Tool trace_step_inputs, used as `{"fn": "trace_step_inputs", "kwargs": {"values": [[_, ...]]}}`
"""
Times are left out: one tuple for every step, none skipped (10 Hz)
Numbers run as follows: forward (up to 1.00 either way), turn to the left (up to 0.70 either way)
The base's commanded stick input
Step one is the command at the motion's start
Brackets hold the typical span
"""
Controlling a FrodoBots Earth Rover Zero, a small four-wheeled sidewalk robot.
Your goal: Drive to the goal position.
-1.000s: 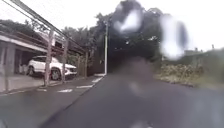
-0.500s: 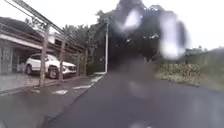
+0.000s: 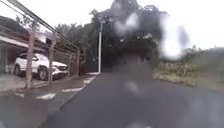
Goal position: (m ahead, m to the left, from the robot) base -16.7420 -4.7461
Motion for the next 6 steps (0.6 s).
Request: {"fn": "trace_step_inputs", "kwargs": {"values": [[0.70,-0.05],[0.70,-0.01],[0.70,-0.14],[0.70,-0.35],[0.70,-0.31],[0.70,-0.06]]}}
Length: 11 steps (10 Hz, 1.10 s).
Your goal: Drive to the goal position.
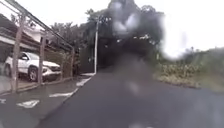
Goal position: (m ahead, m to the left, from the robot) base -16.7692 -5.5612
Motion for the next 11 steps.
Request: {"fn": "trace_step_inputs", "kwargs": {"values": [[0.70,0.00],[0.70,-0.20],[0.70,-0.35],[0.70,-0.26],[0.70,0.00],[0.70,0.00],[0.70,0.00],[0.70,-0.03],[0.70,-0.13],[0.70,-0.13],[0.70,0.00]]}}
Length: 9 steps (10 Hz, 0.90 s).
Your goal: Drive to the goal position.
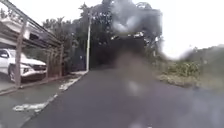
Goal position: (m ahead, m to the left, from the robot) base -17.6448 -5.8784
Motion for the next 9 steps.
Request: {"fn": "trace_step_inputs", "kwargs": {"values": [[0.70,0.00],[0.70,0.00],[0.70,0.00],[0.70,0.00],[0.70,0.00],[0.70,0.00],[0.70,0.00],[0.70,0.00],[0.70,0.00]]}}
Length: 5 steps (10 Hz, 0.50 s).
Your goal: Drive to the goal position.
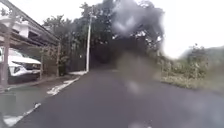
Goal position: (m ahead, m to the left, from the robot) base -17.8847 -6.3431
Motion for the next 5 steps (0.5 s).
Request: {"fn": "trace_step_inputs", "kwargs": {"values": [[0.70,0.00],[0.70,0.00],[0.70,0.00],[0.70,0.00],[0.70,0.00]]}}
